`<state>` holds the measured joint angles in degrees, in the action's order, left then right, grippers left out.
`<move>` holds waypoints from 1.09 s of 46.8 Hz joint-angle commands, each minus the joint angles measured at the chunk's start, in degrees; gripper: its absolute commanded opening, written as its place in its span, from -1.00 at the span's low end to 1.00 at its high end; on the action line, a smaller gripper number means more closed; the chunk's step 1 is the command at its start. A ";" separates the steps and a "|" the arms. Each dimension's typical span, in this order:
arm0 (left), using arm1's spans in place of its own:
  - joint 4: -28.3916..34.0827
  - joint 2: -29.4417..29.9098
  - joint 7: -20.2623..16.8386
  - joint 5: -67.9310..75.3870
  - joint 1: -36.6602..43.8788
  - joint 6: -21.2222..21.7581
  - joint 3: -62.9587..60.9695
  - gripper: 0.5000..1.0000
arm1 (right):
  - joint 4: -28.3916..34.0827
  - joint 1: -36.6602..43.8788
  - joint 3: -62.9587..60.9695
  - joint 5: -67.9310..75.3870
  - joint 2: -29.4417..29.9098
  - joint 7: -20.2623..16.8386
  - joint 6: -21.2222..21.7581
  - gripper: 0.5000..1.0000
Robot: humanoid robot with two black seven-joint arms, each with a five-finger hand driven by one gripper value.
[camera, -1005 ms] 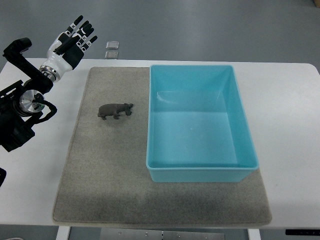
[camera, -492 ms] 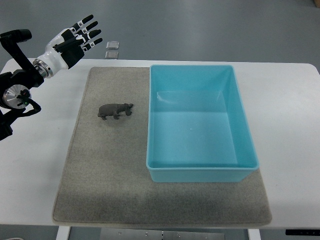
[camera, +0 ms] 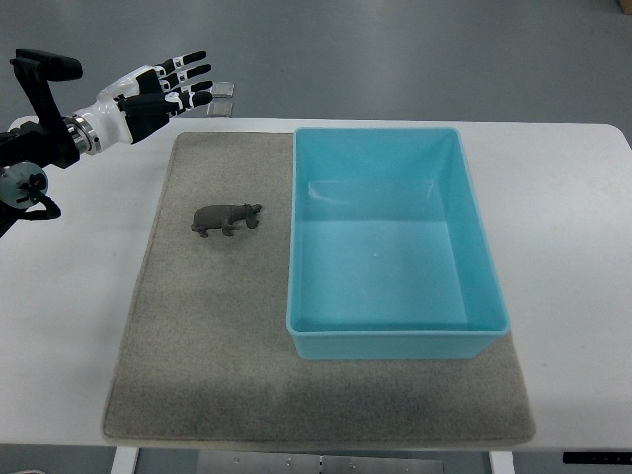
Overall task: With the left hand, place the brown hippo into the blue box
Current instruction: 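Swing the left hand out over the mat toward the brown hippo, then lower the left hand's fingers down onto the brown hippo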
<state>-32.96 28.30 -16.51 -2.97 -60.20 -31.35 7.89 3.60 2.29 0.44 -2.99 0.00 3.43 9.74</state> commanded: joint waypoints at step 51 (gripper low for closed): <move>-13.97 6.51 -0.36 45.24 -10.64 6.74 -12.99 0.88 | 0.00 0.00 0.00 0.00 0.00 0.00 -0.07 0.74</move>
<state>-46.93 34.80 -16.87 40.32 -70.63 -24.61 -5.30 3.60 2.28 0.44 -2.99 0.00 3.43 9.70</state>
